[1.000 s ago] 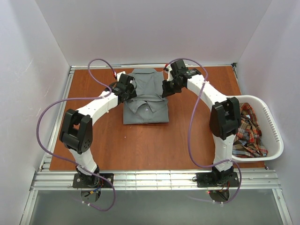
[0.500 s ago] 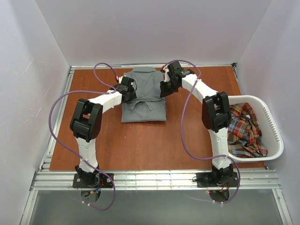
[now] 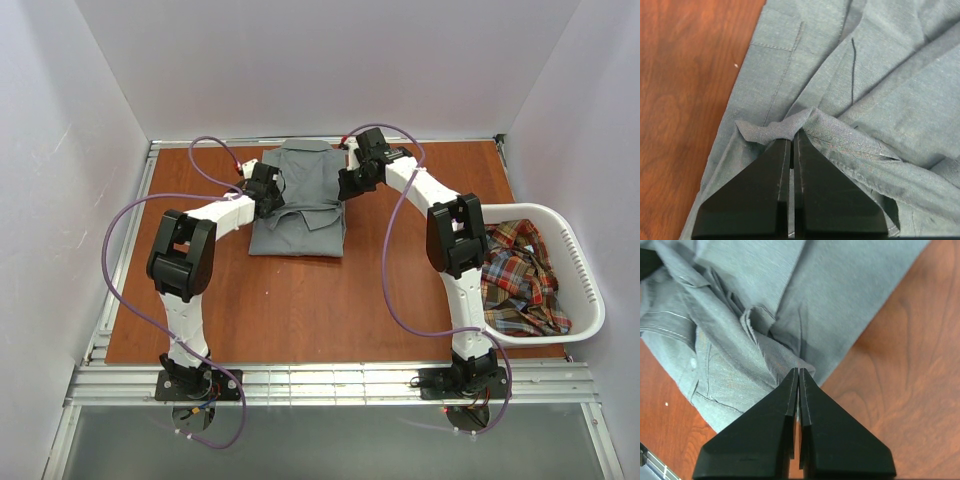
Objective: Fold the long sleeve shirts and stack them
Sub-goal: Fold the shirt
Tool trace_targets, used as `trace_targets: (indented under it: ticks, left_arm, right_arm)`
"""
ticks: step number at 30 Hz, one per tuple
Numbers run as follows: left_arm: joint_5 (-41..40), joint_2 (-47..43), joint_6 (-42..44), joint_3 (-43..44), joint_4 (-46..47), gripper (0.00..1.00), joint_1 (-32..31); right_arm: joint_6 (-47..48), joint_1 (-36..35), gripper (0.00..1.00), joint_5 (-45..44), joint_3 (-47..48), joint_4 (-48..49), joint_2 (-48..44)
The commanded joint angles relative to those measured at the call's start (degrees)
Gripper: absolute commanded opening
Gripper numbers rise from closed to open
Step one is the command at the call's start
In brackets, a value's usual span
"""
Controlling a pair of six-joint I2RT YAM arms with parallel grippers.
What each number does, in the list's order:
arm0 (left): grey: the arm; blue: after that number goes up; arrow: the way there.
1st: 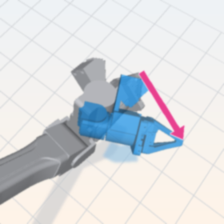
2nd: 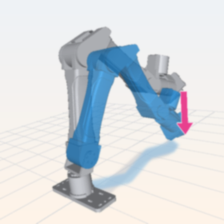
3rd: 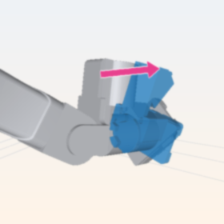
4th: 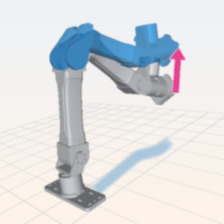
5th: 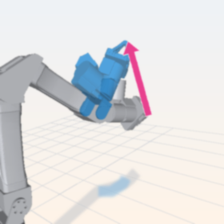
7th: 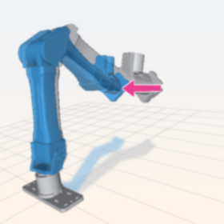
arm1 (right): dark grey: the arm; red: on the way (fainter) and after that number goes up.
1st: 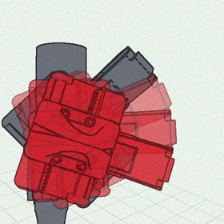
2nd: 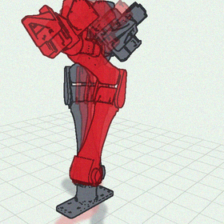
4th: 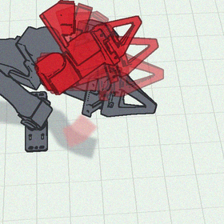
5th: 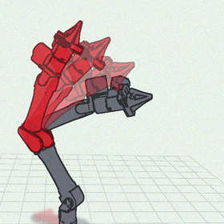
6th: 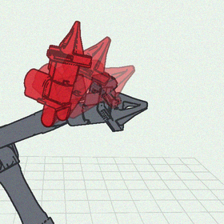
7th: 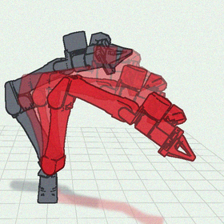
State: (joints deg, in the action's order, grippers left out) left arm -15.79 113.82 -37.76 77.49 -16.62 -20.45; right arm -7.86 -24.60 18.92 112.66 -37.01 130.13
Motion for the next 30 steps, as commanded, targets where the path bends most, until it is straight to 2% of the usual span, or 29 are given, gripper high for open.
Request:
trace_targets:
  ticks: [1, 5, 7, 11, 12, 14, 15, 17, 21, 22, 23, 25, 30]
  left_arm:
    - [-3.2, -2.8, -1.8, -0.9, 1.7, 0.0, 1.3]
    - [-4.2, -2.9, -1.7, 0.3, 3.1, 0.0, 1.9]
    - [-4.5, -2.1, -1.9, 1.3, 3.1, 0.01, 2.2]
    - [-4.5, 0.3, -1.2, 3.4, 3.5, 0.18, 2.7]
    - [-4.3, 1.0, -0.7, 4.3, 3.7, 0.3, 2.8]
    - [-3.9, 1.7, -0.1, 5.1, 4.4, 0.32, 3.0]
    - [-3.8, 1.8, 0.1, 6.1, 4.5, 0.33, 3.0]
    - [-3.1, 1.5, 0.4, 7.0, 4.6, 0.39, 3.4]
    - [-1.5, -2.6, 0.8, 6.9, 5.4, 0.74, 3.7]
    - [-1.5, -5.4, 0.8, 6.2, 5.5, 0.89, 3.7]
    - [-1.3, -6.7, 0.8, 6.0, 5.5, 0.93, 3.8]
    - [-1.1, -11.0, 1.6, 5.5, 5.3, 0.98, 4.0]
    - [-0.8, -19.9, 1.4, 3.5, -1.4, 0.98, 4.0]
  right_arm:
    - [0.7, 0.3, 0.01, 2.6, 2.8, 4.2, -0.7]
    - [-1.4, 0.8, 0.02, 1.7, 4.1, 5.7, -0.1]
    - [-2.2, 1.0, 0.07, 2.3, 5.0, 5.7, 1.3]
    - [-3.0, 1.4, 0.17, 2.0, 5.2, 6.6, 2.8]
    - [-2.8, 1.6, 0.23, 1.6, 5.2, 6.7, 2.9]
    - [-2.6, 1.9, 0.3, 0.2, 5.3, 6.8, 2.7]
    - [-2.3, 2.0, 0.37, -0.5, 5.0, 6.7, 1.7]
    - [-1.1, 2.1, 0.44, -1.1, 3.5, 6.7, 0.2]
    - [2.3, 1.8, 0.57, -1.5, -3.8, 7.0, -7.8]
    - [3.4, 1.7, 0.58, -3.2, -6.0, 7.7, -9.5]
    - [3.9, 1.3, 0.61, -3.9, -9.9, 8.3, -13.0]
    - [5.1, 0.6, 0.63, -5.3, -14.3, 10.5, -16.6]
    - [10.0, -4.0, 0.65, -5.5, -24.1, 12.8, -26.0]
